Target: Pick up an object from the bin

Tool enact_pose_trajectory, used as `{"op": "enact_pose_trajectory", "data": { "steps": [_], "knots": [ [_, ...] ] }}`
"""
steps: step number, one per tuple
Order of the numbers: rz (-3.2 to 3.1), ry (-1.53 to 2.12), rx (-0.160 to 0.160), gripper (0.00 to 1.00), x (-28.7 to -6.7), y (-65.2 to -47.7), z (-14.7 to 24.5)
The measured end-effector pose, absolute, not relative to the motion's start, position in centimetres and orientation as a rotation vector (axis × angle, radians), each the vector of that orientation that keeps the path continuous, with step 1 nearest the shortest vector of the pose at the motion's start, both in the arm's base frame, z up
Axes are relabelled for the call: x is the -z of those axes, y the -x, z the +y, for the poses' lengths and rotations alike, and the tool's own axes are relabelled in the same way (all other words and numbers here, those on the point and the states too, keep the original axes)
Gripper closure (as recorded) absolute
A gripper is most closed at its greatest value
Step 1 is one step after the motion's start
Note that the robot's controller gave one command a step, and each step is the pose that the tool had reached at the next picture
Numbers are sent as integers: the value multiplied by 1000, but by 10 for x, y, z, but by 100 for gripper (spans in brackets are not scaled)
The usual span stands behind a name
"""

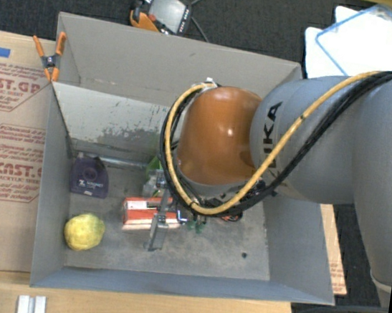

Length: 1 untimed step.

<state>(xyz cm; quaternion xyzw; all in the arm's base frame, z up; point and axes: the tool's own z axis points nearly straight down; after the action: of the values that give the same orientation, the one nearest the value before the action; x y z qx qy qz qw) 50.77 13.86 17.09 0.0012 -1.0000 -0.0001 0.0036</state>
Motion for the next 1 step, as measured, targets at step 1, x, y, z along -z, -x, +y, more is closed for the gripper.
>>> {"op": "enact_pose_trajectory", "data": {
  "steps": [1],
  "knots": [
    [-3142, 0, 2, 0, -175, -510, 138]
  ]
}}
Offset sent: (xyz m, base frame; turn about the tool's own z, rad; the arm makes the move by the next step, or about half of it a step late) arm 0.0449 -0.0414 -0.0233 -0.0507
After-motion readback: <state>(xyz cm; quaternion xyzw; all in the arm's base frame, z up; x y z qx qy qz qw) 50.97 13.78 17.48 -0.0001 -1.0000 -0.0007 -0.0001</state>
